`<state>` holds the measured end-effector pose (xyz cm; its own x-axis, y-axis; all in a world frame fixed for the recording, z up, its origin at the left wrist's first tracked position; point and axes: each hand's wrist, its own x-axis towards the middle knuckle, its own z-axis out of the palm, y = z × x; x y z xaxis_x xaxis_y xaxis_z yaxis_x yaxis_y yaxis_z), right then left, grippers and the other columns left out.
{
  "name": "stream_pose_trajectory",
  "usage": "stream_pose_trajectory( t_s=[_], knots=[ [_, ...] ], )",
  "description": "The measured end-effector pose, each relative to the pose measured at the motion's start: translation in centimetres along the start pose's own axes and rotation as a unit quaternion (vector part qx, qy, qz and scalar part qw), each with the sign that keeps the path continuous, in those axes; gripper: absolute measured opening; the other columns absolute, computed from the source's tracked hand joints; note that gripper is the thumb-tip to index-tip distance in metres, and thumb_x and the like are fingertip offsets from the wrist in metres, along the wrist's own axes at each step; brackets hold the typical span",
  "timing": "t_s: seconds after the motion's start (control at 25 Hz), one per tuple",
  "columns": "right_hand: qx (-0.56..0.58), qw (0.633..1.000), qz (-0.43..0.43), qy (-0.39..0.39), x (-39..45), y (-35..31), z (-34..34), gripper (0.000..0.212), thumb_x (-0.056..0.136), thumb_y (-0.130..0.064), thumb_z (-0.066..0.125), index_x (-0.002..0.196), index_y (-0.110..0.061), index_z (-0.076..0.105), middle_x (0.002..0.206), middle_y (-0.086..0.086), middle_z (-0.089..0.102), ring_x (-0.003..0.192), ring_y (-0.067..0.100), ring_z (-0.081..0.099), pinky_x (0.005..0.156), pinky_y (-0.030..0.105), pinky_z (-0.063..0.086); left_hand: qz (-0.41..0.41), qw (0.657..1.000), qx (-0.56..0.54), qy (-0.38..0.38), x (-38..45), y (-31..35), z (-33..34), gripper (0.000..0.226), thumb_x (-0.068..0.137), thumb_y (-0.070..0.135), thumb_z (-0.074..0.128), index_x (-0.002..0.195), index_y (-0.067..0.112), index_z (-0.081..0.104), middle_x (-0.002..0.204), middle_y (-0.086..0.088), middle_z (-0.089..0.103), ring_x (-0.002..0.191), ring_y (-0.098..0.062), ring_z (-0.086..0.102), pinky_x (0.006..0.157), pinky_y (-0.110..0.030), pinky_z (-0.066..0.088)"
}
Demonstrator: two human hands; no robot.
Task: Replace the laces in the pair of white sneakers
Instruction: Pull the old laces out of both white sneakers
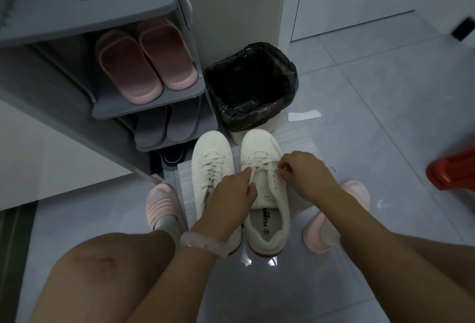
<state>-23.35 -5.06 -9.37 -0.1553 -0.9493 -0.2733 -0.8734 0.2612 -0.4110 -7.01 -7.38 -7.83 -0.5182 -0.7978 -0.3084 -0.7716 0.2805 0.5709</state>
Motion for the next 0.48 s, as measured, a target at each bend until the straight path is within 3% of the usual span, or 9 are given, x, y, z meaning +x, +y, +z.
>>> stream_pose_trajectory(
  t_s=[0.12, 0.24, 0.4, 0.48],
  knots=[
    [-0.003, 0.998, 0.01, -0.059, 0.6, 0.3, -0.2, 0.009, 0.088, -0.022, 0.055, 0.082, -0.016, 0.054, 0.089, 0.001, 0.047, 0.086, 0.016, 0.043, 0.072, 0.025, 0.036, -0.007, 1.0, -0.003, -0.003, 0.0, -0.1, 0.0, 0.035, 0.095, 0.019, 0.041, 0.126, 0.004, 0.049, 0.097, -0.017, 0.064, 0.09, -0.027, 0.059, 0.083, -0.04, 0.048],
    [0.002, 0.997, -0.003, -0.072, 0.7, 0.1, -0.3, 0.031, 0.084, -0.019, 0.058, 0.063, -0.025, 0.035, 0.076, -0.005, 0.038, 0.077, 0.016, 0.041, 0.061, 0.022, 0.03, 0.002, 1.0, 0.011, 0.007, -0.1, 0.0, 0.1, 0.04, 0.095, 0.022, 0.044, 0.133, 0.01, 0.045, 0.108, -0.012, 0.062, 0.1, -0.024, 0.057, 0.088, -0.037, 0.046],
    [0.129, 0.99, -0.002, -0.054, 0.5, 0.3, -1.8, 0.022, 0.087, -0.025, 0.062, 0.068, -0.02, 0.051, 0.07, -0.012, 0.045, 0.064, 0.0, 0.041, 0.058, 0.008, 0.034, 0.057, 0.997, 0.019, 0.038, -0.5, -0.1, 0.5, 0.044, 0.095, 0.016, 0.045, 0.139, 0.022, 0.04, 0.145, -0.005, 0.041, 0.129, -0.021, 0.044, 0.102, -0.033, 0.04],
    [0.186, 0.982, 0.016, 0.008, 0.3, 0.3, -1.9, 0.02, 0.088, -0.022, 0.06, 0.07, -0.015, 0.056, 0.07, -0.009, 0.048, 0.065, 0.003, 0.043, 0.06, 0.005, 0.033, 0.052, 0.998, 0.042, 0.015, -0.6, -0.2, 0.8, 0.045, 0.097, 0.015, 0.041, 0.141, 0.024, 0.036, 0.152, 0.002, 0.029, 0.133, -0.018, 0.04, 0.103, -0.033, 0.04]
  ],
)
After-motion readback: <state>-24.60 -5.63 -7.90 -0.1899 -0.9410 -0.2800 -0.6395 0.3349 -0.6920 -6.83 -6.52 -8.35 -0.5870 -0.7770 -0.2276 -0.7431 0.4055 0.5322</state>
